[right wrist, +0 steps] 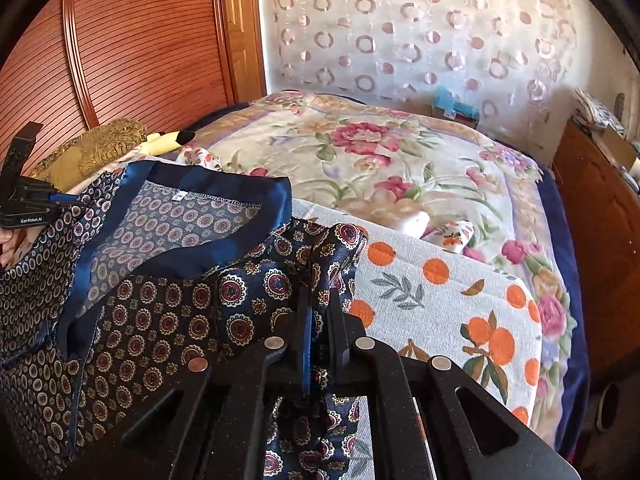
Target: Fold small clothes
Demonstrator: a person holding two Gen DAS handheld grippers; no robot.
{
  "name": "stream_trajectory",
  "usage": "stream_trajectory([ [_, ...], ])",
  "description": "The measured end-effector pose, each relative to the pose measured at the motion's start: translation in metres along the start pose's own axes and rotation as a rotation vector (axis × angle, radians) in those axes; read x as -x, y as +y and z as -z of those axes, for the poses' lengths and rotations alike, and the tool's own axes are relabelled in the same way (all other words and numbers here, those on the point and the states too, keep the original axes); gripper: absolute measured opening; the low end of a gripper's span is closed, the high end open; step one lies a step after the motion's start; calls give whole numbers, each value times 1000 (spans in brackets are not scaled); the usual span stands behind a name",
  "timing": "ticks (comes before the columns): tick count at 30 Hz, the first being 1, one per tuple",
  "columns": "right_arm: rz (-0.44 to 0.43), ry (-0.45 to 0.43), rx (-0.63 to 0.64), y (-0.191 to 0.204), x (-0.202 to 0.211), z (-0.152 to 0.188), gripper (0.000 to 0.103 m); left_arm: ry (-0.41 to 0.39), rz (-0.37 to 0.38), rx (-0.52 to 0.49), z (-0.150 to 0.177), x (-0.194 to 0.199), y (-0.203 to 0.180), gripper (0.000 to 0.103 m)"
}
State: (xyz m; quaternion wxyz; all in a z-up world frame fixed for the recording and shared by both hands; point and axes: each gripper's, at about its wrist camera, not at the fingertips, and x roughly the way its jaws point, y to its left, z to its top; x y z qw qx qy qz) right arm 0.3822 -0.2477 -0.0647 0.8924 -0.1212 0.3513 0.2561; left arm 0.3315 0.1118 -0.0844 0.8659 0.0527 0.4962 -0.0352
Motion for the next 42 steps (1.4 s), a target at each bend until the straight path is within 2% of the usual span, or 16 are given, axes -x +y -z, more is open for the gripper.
stream_trajectory([
  [3, 17, 14, 0, 0, -4, 0, 12, -1, -20, -19, 1, 2, -5, 4],
  [5, 53, 32, -17, -3, -10, 0, 32, -3, -24, -29, 2, 4, -6, 4],
  [8, 69, 42, -53, -10, -14, -3, 48, -11, -23, -23, 2, 7, -3, 4],
  [11, 81, 50, -83, -17, -16, -5, 53, -32, -29, -16, 2, 14, 1, 4],
  [21, 22, 87, -157, -23, -29, -17, 54, -106, -51, -19, -2, 40, 18, 3],
  [22, 15, 90, -158, -22, -31, -19, 53, -115, -46, -17, -2, 43, 20, 3],
  [24, 14, 93, -154, -22, -31, -20, 23, -131, -37, -13, -2, 48, 23, 3],
  [25, 3, 101, -153, -22, -32, -21, 3, -142, -33, -13, -1, 52, 24, 3],
  [33, -12, -36, -117, -1, 20, -20, 2, -226, 19, -21, 10, 90, 16, 3],
  [38, -31, -103, -94, 27, 72, 8, 2, -276, 56, -31, 44, 124, 5, 3],
  [42, -31, -143, -62, 50, 114, 40, 2, -320, 85, -34, 85, 153, -1, 3],
])
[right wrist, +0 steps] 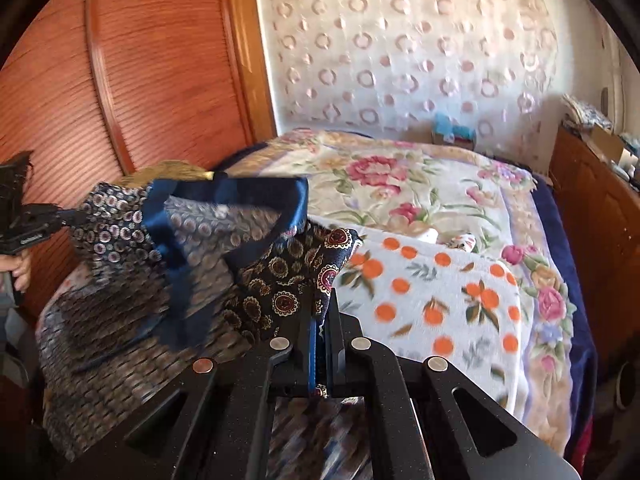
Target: Fold small clothes
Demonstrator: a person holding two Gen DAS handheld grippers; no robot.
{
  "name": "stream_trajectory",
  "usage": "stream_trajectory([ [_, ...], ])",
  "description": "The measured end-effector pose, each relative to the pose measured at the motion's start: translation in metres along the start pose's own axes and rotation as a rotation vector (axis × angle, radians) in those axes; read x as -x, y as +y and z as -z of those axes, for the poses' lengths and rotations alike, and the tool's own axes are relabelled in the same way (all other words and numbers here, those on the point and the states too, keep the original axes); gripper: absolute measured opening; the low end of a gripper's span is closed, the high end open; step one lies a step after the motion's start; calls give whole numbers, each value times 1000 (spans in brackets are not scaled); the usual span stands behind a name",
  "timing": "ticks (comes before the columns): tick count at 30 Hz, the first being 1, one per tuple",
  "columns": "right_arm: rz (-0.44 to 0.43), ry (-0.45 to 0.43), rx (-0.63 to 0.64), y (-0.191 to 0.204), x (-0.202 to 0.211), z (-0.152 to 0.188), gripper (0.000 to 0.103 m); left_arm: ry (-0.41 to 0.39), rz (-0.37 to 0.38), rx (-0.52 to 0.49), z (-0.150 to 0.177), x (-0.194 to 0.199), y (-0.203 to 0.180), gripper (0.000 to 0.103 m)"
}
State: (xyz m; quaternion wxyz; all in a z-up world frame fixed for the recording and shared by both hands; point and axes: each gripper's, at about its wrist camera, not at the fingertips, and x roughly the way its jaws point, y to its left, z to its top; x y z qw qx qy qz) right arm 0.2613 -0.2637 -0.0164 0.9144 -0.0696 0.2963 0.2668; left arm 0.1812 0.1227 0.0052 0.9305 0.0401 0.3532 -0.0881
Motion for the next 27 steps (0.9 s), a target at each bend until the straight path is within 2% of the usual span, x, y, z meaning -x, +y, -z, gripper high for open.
stream_trajectory([
  [5, 8, -27, 7, 15, 56, 43, 2, -56, 26, 34, 43, 48, -5, 3],
  [10, 16, -1, 4, 29, 108, 95, 2, -64, 63, 72, 97, 88, -16, 3],
  [13, 5, 48, 0, 35, 130, 127, 2, -30, 108, 101, 119, 97, -22, 3],
  [17, 17, 130, 3, 36, 141, 165, 2, 14, 98, 56, 130, 99, -33, 3],
  [22, 12, 158, -23, 31, 151, 182, 2, 76, 83, 23, 154, 111, -39, 3],
  [27, -27, 186, -40, 33, 156, 191, 2, 126, 72, 37, 173, 115, -40, 3],
])
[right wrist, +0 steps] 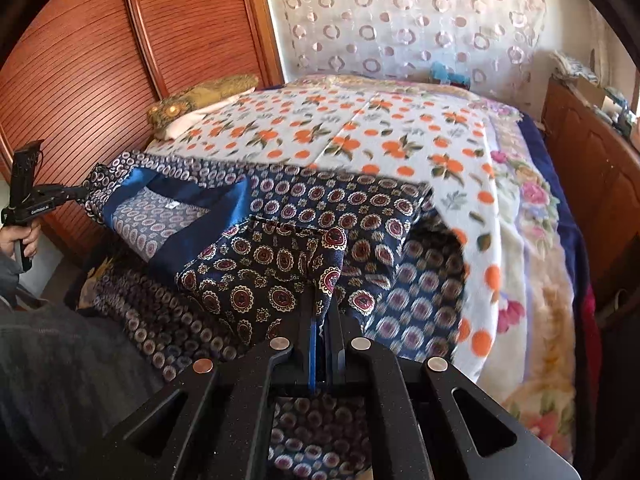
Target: Fold small clothes
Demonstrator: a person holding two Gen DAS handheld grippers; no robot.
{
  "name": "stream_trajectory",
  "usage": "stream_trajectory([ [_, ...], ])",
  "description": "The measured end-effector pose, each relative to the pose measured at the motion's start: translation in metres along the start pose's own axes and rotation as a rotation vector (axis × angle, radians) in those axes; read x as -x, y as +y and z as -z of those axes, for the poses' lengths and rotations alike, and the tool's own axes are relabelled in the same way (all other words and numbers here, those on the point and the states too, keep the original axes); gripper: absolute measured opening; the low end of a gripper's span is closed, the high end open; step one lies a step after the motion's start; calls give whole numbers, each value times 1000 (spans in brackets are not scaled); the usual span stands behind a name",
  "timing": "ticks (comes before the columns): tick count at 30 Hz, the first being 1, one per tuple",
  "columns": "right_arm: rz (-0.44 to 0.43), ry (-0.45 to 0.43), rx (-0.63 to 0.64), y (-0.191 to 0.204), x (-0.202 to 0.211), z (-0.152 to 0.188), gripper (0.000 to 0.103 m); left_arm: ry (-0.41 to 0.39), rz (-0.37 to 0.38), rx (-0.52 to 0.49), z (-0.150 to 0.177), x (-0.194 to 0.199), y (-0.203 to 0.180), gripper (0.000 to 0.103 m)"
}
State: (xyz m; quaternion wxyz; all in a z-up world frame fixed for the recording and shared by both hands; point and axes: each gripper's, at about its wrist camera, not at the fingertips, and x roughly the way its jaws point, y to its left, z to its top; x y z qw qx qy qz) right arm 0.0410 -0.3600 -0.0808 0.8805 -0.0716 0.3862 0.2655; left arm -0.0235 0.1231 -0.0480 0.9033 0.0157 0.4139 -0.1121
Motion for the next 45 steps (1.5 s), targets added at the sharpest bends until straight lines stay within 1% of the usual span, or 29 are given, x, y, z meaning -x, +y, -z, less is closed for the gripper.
stream_trajectory([
  [2, -3, 31, 1, 5, -4, 6, 2, 10, -8, 11, 4, -4, 0, 3],
  [4, 11, 64, 6, 7, -16, 3, 2, 19, -7, 23, 8, -4, 1, 3],
  [6, 22, 88, 20, 9, -21, 3, 2, 12, -9, 26, 8, -2, 2, 3],
  [8, 33, 94, 20, 12, -20, 2, 2, -2, -23, 17, 6, 3, 1, 12],
  [9, 36, 93, 16, 11, -19, -1, 2, -10, -32, 14, 5, 5, 1, 19],
  [10, 39, 87, 12, 10, -17, -3, 3, -23, -45, 11, 2, 8, 2, 21],
  [12, 55, 73, 9, 10, -10, -4, 9, -42, -61, 6, -4, 14, 5, 21],
  [13, 73, 65, 6, 10, -5, -5, 13, -48, -65, 5, -5, 15, 6, 29],
  [15, 108, 47, 7, 11, 5, -6, 14, -78, -73, 12, -11, 16, 10, 45],
  [17, 145, 20, 4, 11, 10, -9, 19, -82, -81, 25, -17, 11, 15, 51],
  [18, 156, 10, 0, 11, 11, -8, 21, -79, -82, 37, -20, 6, 18, 59],
  [19, 167, 1, -6, 9, 12, -10, 26, -85, -78, 55, -24, 0, 22, 64],
  [21, 181, -22, -11, 8, 10, -15, 33, -91, -62, 88, -29, -11, 28, 65],
  [23, 183, -50, -15, 6, 9, -21, 44, -92, -52, 110, -33, -23, 32, 65],
  [24, 185, -60, -18, 4, 7, -24, 48, -84, -57, 116, -35, -31, 34, 65],
  [25, 189, -68, -23, 3, 5, -27, 54, -80, -58, 116, -36, -35, 34, 65],
  [27, 198, -78, -21, -1, 0, -32, 59, -84, -54, 130, -39, -46, 38, 65],
  [28, 202, -78, -19, -3, -5, -35, 64, -83, -51, 136, -40, -49, 39, 65],
  [29, 197, -73, -16, -4, -11, -37, 66, -80, -48, 149, -43, -54, 42, 65],
  [32, 205, -50, -19, -10, -36, -47, 66, -75, -53, 168, -50, -63, 49, 65],
  [35, 202, -32, -35, -20, -61, -59, 66, -71, -68, 165, -58, -70, 51, 65],
  [37, 209, -22, -37, -23, -73, -65, 66, -60, -64, 154, -62, -76, 50, 65],
  [39, 214, -10, -37, -27, -85, -73, 67, -46, -65, 142, -63, -82, 49, 65],
  [45, 220, 22, -60, -44, -107, -83, 69, -8, -73, 140, -58, -97, 47, 65],
])
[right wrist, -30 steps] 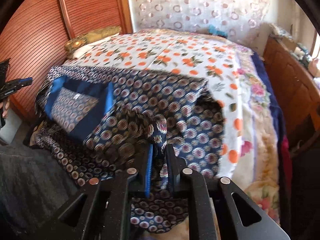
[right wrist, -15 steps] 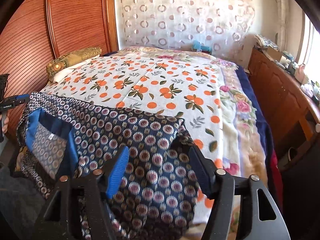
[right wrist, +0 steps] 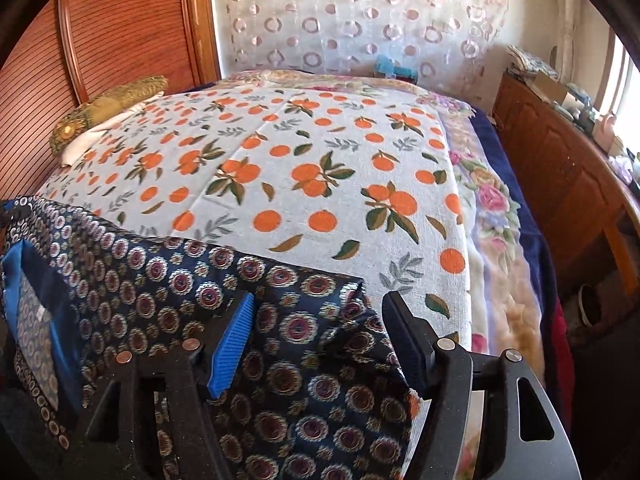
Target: Fold small clothes
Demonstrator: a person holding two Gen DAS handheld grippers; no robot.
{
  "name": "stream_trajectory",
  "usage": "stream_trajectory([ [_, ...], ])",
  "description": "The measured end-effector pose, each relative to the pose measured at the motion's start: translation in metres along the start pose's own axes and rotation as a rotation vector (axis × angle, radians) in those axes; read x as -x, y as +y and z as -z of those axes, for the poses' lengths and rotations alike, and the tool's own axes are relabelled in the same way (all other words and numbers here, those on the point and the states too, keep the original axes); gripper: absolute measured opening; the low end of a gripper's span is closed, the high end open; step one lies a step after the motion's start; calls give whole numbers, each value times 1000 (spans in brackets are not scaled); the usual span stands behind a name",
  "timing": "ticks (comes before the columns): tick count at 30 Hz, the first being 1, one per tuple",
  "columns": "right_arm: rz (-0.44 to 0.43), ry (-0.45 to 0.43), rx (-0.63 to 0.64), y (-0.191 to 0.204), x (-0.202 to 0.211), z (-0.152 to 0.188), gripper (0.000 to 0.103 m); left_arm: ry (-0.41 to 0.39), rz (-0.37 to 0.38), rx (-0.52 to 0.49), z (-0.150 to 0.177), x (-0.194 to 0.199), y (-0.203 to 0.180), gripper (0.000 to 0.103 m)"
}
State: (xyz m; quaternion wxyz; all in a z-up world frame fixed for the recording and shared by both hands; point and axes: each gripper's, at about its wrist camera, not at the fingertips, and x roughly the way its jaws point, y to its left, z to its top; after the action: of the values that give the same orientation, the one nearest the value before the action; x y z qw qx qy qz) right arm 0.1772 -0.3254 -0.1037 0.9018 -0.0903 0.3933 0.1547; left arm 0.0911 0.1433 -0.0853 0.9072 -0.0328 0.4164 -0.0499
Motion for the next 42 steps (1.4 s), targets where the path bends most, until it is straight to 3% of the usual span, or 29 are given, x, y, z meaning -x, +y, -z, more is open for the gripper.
stream_trajectory([
  [7, -23, 27, 2, -12, -17, -2, 72, 33, 6, 13, 7, -12, 5, 65],
  [14, -32, 10, -13, -19, -26, -4, 76, 9, -2, -3, 9, -13, 3, 65],
  [16, -35, 5, -4, -15, -26, -1, 76, -2, 6, -4, 10, -12, 3, 53],
  [18, -42, -1, 3, -9, -23, 3, 67, -8, 14, -9, 11, -10, 2, 43],
  [19, -47, -4, 11, -6, -21, 5, 57, -8, 21, -11, 11, -10, 2, 34],
  [22, -95, -9, 37, 6, -15, 11, 12, -1, 69, -15, 12, -8, -1, 13],
  [26, -104, -17, 71, 22, -6, 20, 9, -27, 88, -27, 15, 5, -10, 6],
  [33, -125, -207, 41, 24, 78, 21, 8, -192, 152, -42, 8, 84, -25, 5],
  [42, -30, -418, 117, 32, 199, -5, 7, -442, 139, -114, -35, 190, -48, 5],
])
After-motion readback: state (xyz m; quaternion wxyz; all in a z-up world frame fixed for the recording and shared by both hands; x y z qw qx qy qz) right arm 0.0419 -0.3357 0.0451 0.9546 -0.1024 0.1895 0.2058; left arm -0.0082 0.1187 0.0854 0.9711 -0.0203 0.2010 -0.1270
